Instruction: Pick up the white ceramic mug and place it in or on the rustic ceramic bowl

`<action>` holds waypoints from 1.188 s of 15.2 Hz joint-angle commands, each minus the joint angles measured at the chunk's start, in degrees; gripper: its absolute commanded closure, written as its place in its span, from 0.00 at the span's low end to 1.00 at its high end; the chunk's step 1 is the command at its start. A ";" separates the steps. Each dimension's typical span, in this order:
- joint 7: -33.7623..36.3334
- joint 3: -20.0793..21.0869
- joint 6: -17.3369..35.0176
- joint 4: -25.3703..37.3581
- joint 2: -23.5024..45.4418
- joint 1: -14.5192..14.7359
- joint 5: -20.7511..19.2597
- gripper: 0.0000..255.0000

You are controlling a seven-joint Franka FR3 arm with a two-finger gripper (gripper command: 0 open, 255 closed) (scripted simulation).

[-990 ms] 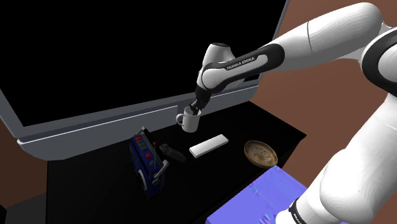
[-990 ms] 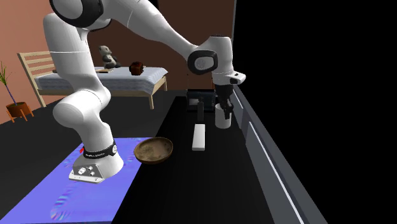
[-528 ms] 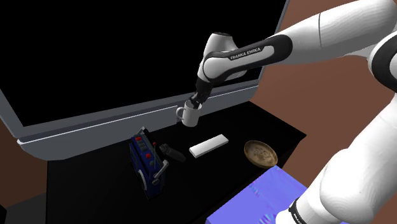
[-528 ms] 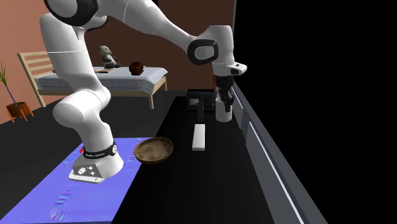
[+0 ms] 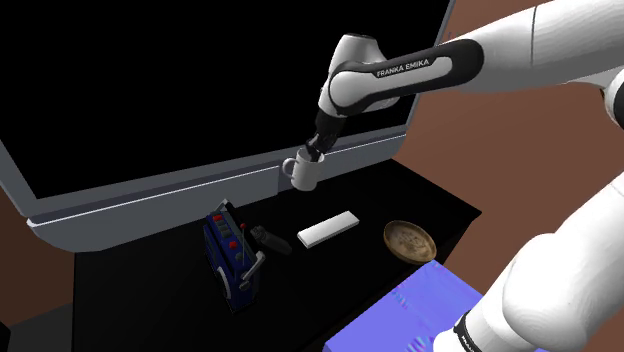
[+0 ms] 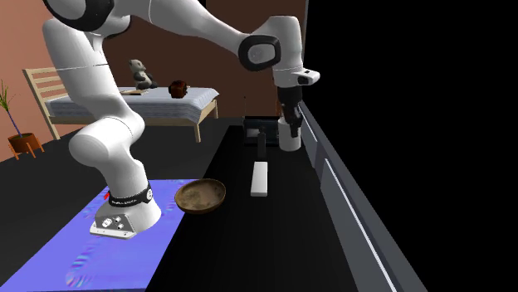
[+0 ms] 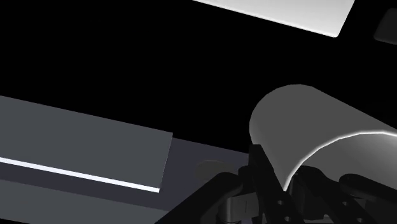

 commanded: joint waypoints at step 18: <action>-12.42 -9.39 -11.31 -31.68 -42.33 -6.10 -2.87 1.00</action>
